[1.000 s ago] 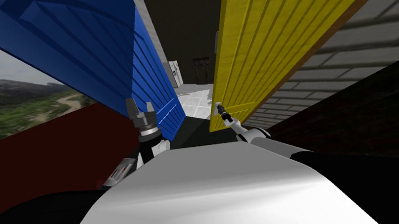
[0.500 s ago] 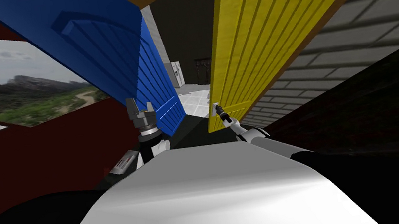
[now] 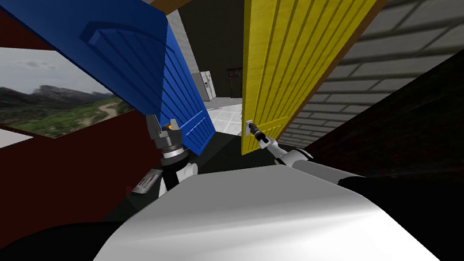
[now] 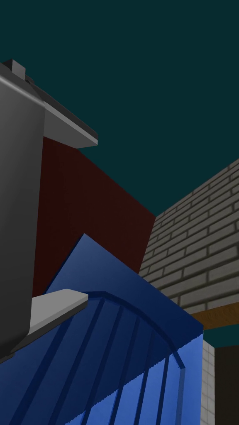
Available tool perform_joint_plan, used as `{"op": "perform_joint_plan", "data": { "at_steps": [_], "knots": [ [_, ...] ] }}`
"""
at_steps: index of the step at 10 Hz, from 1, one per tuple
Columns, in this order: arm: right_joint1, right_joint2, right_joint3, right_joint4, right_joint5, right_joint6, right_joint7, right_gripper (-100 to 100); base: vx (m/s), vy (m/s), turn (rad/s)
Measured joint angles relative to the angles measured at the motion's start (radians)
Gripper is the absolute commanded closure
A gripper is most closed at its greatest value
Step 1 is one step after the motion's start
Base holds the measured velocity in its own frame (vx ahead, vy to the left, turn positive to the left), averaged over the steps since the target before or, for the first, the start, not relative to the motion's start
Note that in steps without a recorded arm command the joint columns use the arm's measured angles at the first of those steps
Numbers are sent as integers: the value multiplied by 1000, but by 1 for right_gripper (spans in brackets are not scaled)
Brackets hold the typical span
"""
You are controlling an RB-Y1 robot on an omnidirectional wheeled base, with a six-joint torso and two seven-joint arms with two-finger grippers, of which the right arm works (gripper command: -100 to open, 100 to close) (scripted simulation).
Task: Pull the door open
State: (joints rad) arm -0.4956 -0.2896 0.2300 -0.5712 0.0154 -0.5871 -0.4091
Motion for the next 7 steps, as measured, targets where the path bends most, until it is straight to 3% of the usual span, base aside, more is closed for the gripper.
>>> {"op": "perform_joint_plan", "data": {
  "at_steps": [3, 4, 7],
  "knots": [
    [-7, -8, 38, -9, 15, -16, -34, 100, -186, -147, 52],
    [-20, -7, 50, 19, 20, -34, -44, 100, -196, -158, 29],
    [-15, -19, 97, 7, 37, -46, -84, 100, -143, -154, 47]
  ]
}}
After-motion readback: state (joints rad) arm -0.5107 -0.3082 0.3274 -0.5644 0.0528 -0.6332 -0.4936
